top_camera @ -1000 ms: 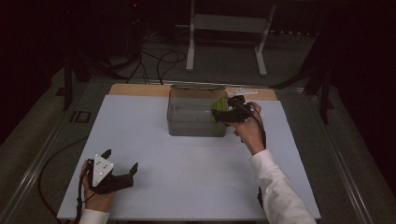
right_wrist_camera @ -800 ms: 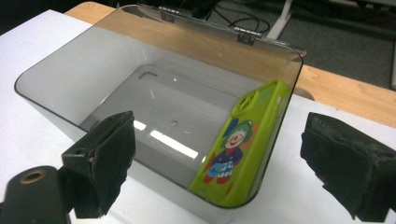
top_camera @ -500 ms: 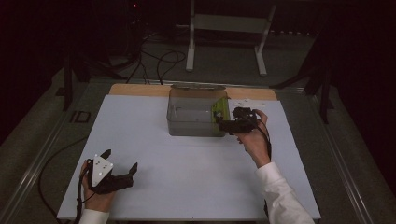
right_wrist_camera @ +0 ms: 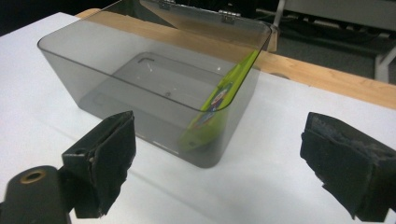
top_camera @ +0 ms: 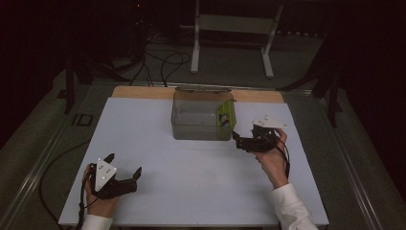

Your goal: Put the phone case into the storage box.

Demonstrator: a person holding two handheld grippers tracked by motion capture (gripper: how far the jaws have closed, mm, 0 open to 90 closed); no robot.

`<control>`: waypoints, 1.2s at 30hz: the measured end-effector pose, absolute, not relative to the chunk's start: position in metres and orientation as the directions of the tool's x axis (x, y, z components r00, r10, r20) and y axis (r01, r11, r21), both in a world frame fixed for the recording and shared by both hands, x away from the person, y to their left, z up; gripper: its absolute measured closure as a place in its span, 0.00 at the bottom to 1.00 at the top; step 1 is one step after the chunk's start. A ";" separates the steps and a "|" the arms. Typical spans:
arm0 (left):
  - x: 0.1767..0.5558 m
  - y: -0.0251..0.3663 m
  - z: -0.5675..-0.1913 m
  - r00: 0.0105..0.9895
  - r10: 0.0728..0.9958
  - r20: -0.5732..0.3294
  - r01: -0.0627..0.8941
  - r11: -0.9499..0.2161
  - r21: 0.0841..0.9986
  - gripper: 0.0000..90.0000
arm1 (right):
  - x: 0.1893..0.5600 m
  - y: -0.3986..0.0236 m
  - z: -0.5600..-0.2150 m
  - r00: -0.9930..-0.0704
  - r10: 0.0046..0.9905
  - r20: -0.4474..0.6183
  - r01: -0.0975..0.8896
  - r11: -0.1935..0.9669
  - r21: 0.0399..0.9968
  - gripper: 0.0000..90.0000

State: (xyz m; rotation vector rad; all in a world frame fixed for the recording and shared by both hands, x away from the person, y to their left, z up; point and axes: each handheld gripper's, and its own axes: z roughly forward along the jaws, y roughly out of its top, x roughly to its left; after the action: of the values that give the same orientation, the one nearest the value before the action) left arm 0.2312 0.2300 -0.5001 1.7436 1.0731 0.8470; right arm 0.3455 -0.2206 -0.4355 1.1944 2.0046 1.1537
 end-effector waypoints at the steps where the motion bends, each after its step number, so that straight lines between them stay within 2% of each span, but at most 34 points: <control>1: 0.231 0.230 -0.500 0.390 0.916 0.094 0.304 -0.225 0.926 0.00 | 0.343 -0.221 -0.436 -0.470 0.882 -0.025 0.424 0.250 0.870 0.12; 9: 0.231 0.236 -0.497 0.380 0.921 0.080 0.302 -0.205 0.931 0.00 | 0.322 -0.222 -0.437 -0.483 0.870 -0.099 0.394 0.317 0.863 0.12; 16: 0.232 0.241 -0.495 0.381 0.922 0.067 0.301 -0.192 0.934 0.00 | 0.305 -0.236 -0.449 -0.492 0.870 -0.033 0.421 0.271 0.865 0.12; 19: 0.232 0.244 -0.493 0.386 0.921 0.055 0.297 -0.180 0.938 0.00 | 0.294 -0.241 -0.456 -0.488 0.870 -0.069 0.382 0.284 0.880 0.12; 23: 0.231 0.244 -0.491 0.398 0.916 0.054 0.288 -0.180 0.941 0.00 | 0.282 -0.245 -0.457 -0.501 0.864 -0.057 0.332 0.253 0.909 0.12; 36: 0.230 0.247 -0.491 0.415 0.908 0.053 0.282 -0.183 0.942 0.00 | 0.248 -0.271 -0.482 -0.463 0.886 -0.035 0.275 0.180 0.944 0.12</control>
State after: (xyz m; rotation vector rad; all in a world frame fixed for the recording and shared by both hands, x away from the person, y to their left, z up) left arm 0.2296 0.2470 -0.4907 1.6991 1.0474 0.8078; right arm 0.2479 -0.2714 -0.4820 1.0906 1.8515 1.2893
